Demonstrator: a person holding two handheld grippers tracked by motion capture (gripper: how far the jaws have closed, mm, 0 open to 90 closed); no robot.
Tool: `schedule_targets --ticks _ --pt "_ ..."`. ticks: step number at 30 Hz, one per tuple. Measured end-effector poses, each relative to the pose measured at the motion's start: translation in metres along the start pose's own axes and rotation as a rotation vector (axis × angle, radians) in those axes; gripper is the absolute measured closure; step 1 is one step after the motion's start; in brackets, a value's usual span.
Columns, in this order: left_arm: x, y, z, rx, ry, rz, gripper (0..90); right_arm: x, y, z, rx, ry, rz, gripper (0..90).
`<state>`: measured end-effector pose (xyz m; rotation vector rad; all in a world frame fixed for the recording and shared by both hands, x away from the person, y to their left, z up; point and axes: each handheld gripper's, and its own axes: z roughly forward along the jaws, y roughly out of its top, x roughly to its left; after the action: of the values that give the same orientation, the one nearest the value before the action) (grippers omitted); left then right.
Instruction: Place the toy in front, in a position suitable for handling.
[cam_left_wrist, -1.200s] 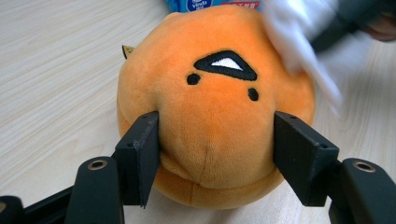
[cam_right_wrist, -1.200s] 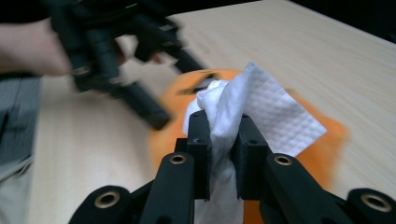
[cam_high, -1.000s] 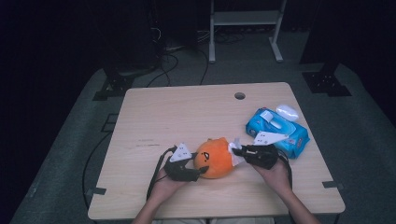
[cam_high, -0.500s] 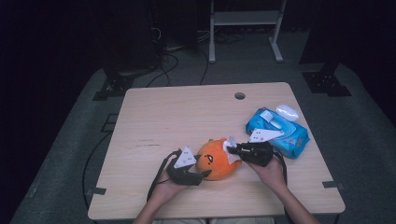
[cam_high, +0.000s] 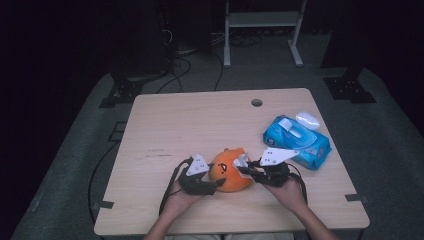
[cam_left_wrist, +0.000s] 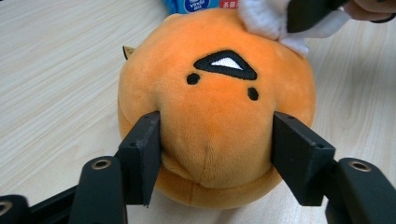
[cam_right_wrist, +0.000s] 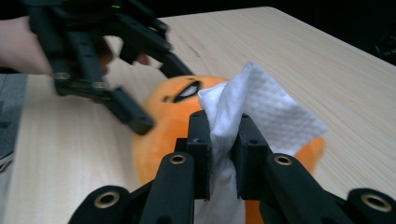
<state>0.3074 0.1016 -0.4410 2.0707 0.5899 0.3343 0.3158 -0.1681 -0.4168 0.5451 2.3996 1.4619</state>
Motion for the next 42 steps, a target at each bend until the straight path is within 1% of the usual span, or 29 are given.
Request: schedule_targets --ticks 1,3,6,8,9,11,12,13,14,16,17,18,19,20,21,22,25,26,27,28,29,30,32,33,35,37,38,40,42 --pt "0.0 0.0 0.0 -0.01 -0.003 -0.003 32.2 -0.007 -0.002 -0.001 0.0 -0.015 0.035 78.2" --pt "0.001 0.0 -0.001 -0.023 -0.021 -0.004 27.4 -0.016 -0.007 -0.003 0.001 -0.029 0.075 78.2" --pt "0.001 -0.001 0.0 -0.018 -0.028 0.019 25.5 -0.024 -0.013 -0.005 -0.004 -0.038 0.103 78.2" --pt "0.001 -0.001 0.0 -0.01 -0.029 0.024 27.1 -0.022 -0.012 -0.005 -0.001 -0.039 0.093 78.2" --pt "0.001 -0.001 0.0 -0.006 -0.028 0.03 31.8 -0.021 -0.011 -0.005 -0.001 -0.038 0.089 78.2" --pt "0.002 0.0 0.0 0.0 -0.014 0.029 38.8 -0.017 -0.008 -0.005 -0.003 -0.031 0.081 78.2" --pt "0.002 0.001 -0.001 -0.003 -0.01 0.026 41.6 -0.012 -0.006 -0.006 -0.008 -0.02 0.064 78.3" --pt "0.002 0.002 -0.001 -0.008 -0.008 0.024 43.4 -0.005 -0.002 -0.006 -0.009 -0.003 0.036 78.3" --pt "0.002 0.003 -0.001 -0.013 -0.008 0.015 44.1 0.0 0.001 -0.005 -0.009 0.008 0.018 78.3" --pt "0.001 0.005 0.0 -0.02 -0.006 0.008 45.4 0.015 0.005 0.0 -0.005 0.046 -0.024 78.3" --pt "0.001 0.006 0.0 -0.015 -0.004 0.009 45.5 0.024 0.007 0.006 0.017 0.056 -0.054 78.3" --pt "0.001 0.006 0.0 -0.01 -0.001 0.0 45.5 0.028 0.008 0.01 0.031 0.062 -0.072 78.2" --pt "0.002 0.005 -0.001 -0.004 0.001 0.001 45.5 0.031 0.008 0.014 0.044 0.065 -0.084 78.2" --pt "0.003 0.004 -0.001 -0.008 -0.003 -0.016 45.6 0.03 0.007 0.015 0.045 0.066 -0.083 78.3" --pt "0.004 0.004 -0.002 -0.008 -0.006 -0.024 45.7 0.027 0.006 0.014 0.044 0.065 -0.068 78.3" --pt "0.006 0.003 -0.002 -0.011 -0.01 -0.039 45.6 0.024 0.005 0.012 0.042 0.054 -0.061 78.3" --pt "0.012 0.001 -0.002 -0.025 -0.026 -0.081 45.7 0.01 -0.002 -0.002 0.043 -0.016 -0.045 78.3" --pt "0.013 0.0 -0.002 -0.028 -0.027 -0.091 45.6 0.003 -0.006 -0.008 0.048 -0.041 -0.032 78.3" --pt "0.013 0.0 -0.001 -0.028 -0.028 -0.093 45.6 -0.001 -0.01 -0.011 0.054 -0.06 -0.027 78.3" --pt "0.013 0.0 -0.001 -0.027 -0.026 -0.092 45.6 -0.003 -0.011 -0.013 0.059 -0.067 -0.023 78.3" --pt "0.012 0.001 -0.001 -0.023 -0.021 -0.09 45.6 -0.004 -0.013 -0.014 0.058 -0.067 -0.017 78.3" --pt "0.012 0.002 -0.001 -0.021 -0.016 -0.09 45.6 -0.002 -0.013 -0.014 0.057 -0.064 -0.016 78.3" --pt "0.013 0.001 0.0 -0.024 -0.014 -0.101 45.6 0.008 -0.01 -0.009 0.056 -0.04 -0.032 78.3" --pt "0.013 0.001 0.0 -0.023 -0.013 -0.109 45.6 0.013 -0.007 -0.005 0.053 -0.022 -0.048 78.2" --pt "0.014 0.001 -0.001 -0.02 -0.012 -0.116 45.6 0.026 -0.003 0.004 0.065 0.013 -0.093 78.2" --pt "0.015 0.0 -0.001 -0.016 -0.013 -0.114 45.6 0.03 -0.001 0.008 0.077 0.016 -0.122 78.2" --pt "0.015 0.0 -0.001 -0.019 -0.017 -0.122 45.6 0.029 -0.001 0.007 0.078 0.017 -0.122 78.3" --pt "0.017 -0.001 -0.002 -0.018 -0.019 -0.123 45.4 0.021 -0.004 0.002 0.068 0.007 -0.084 78.3" --pt "0.018 -0.002 -0.002 -0.021 -0.023 -0.131 45.4 0.005 -0.01 -0.007 0.058 -0.023 -0.03 78.3"
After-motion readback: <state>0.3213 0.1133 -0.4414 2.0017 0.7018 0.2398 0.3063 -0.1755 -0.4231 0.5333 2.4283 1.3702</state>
